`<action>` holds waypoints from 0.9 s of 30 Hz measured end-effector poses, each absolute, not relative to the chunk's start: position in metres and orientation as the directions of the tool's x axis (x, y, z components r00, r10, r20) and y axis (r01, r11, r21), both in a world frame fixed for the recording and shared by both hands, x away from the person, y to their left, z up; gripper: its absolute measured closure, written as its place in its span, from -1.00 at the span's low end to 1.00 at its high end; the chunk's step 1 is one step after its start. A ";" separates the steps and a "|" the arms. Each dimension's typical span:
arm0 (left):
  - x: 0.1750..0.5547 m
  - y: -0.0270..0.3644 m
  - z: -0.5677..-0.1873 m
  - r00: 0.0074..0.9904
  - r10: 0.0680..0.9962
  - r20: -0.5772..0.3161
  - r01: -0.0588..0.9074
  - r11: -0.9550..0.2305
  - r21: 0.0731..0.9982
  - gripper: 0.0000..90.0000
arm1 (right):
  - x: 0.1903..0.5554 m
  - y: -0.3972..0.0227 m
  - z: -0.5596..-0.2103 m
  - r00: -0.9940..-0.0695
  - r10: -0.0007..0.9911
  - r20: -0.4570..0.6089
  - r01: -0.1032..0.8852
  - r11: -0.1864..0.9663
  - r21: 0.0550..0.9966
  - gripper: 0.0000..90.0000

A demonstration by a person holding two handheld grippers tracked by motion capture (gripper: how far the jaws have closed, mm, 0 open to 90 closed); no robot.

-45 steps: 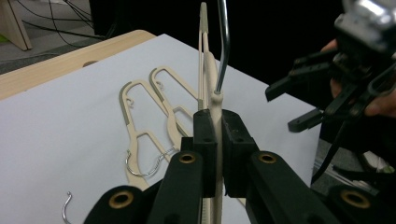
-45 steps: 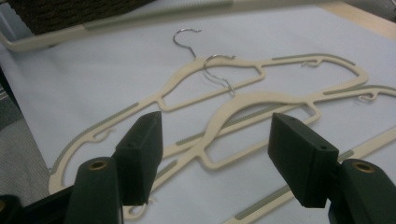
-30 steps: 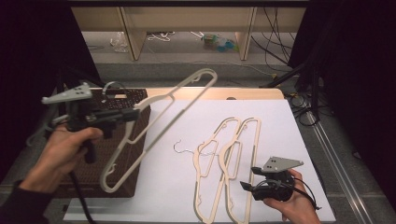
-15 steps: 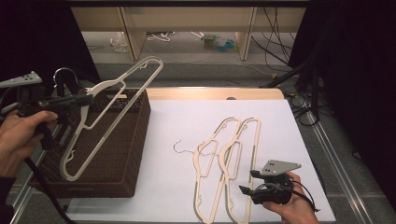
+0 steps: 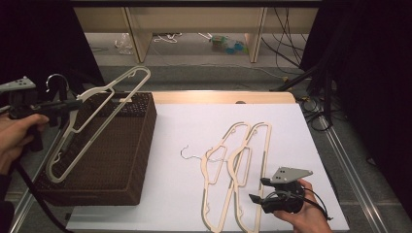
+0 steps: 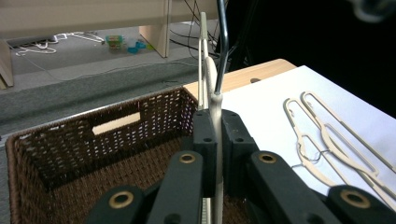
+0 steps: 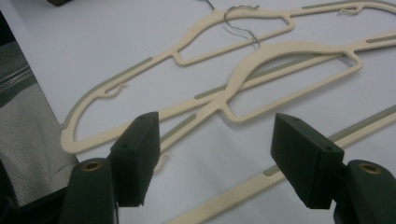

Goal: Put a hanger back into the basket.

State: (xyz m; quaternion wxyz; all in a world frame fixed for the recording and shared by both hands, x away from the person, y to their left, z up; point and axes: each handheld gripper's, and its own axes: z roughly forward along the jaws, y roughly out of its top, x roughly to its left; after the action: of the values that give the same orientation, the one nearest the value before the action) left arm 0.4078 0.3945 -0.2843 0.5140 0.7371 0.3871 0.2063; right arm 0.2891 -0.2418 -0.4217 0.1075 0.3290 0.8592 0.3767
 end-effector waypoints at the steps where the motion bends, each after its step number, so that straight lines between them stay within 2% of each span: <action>1: 0.407 0.396 -0.287 0.612 0.784 -0.101 0.366 -0.167 0.916 0.91 | 0.289 -0.242 -0.422 -0.756 0.651 0.067 0.493 0.500 0.712 -0.24; 14: 0.403 0.416 -0.321 0.571 0.788 -0.229 0.475 -0.091 0.875 0.91 | 0.289 -0.241 -0.422 -0.759 0.649 0.054 0.486 0.510 0.710 -0.24; 27: 0.411 0.416 -0.351 0.531 0.799 -0.281 0.550 -0.073 0.832 0.90 | 0.289 -0.241 -0.422 -0.760 0.648 0.050 0.487 0.517 0.704 -0.24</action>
State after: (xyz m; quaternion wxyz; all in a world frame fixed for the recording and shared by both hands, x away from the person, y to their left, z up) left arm 0.4109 0.4159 -0.3506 0.4950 0.7215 0.4675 0.1261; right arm 0.2893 -0.2411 -0.4220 0.1101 0.3287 0.8638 0.3656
